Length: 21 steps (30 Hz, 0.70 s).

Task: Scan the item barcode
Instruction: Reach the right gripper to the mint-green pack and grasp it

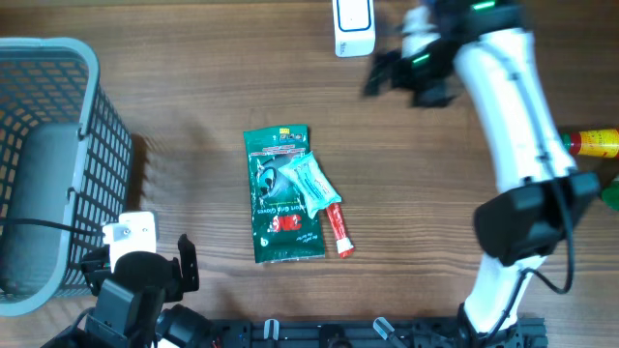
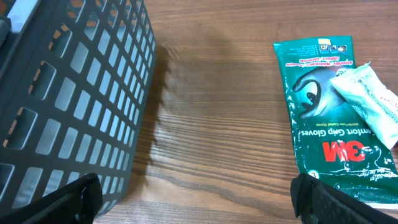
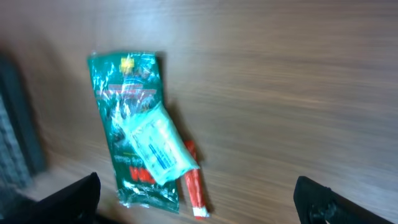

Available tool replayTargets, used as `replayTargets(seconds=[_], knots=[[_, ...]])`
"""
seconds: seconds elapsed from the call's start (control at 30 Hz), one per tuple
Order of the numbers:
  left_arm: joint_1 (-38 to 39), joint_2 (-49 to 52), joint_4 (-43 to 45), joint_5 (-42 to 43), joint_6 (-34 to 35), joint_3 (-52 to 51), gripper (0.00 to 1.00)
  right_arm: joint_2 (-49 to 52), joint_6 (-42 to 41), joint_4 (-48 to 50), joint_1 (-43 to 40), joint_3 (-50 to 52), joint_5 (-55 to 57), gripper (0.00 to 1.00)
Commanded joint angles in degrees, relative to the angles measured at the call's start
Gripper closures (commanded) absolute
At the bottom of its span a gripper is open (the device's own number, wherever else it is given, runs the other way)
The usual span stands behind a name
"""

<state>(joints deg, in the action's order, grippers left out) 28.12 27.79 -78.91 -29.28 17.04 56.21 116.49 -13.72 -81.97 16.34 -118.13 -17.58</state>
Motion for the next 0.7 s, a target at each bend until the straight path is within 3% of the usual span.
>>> replayTargets(seconds=[0.0, 0.2, 0.37, 0.5, 0.6, 0.63, 0.67], knots=[[0.0, -0.3, 0.2, -0.2, 0.1, 0.1, 0.00, 0.4, 0.6, 2.9, 11.3, 7.6, 7.3, 0.00], [0.0, -0.3, 0.2, -0.2, 0.1, 0.1, 0.00, 0.4, -3.4, 16.7, 28.5, 21.9, 18.3, 0.00], [0.0, -0.3, 0.2, -0.2, 0.1, 0.1, 0.00, 0.4, -4.4, 30.1, 33.5, 31.0, 29.3, 0.04], [0.0, -0.3, 0.2, -0.2, 0.1, 0.1, 0.00, 0.4, -4.5, 34.2, 33.6, 36.2, 34.9, 0.33], [0.0, -0.3, 0.2, -0.2, 0.1, 0.1, 0.00, 0.4, -4.5, 33.9, 33.5, 36.9, 35.8, 0.73], [0.0, -0.3, 0.2, -0.2, 0.1, 0.1, 0.00, 0.3, -4.5, 33.7, 33.5, 36.5, 35.8, 0.90], [0.0, -0.3, 0.2, -0.2, 0.1, 0.1, 0.00, 0.2, -4.5, 33.0, 33.5, 35.7, 35.8, 0.96]])
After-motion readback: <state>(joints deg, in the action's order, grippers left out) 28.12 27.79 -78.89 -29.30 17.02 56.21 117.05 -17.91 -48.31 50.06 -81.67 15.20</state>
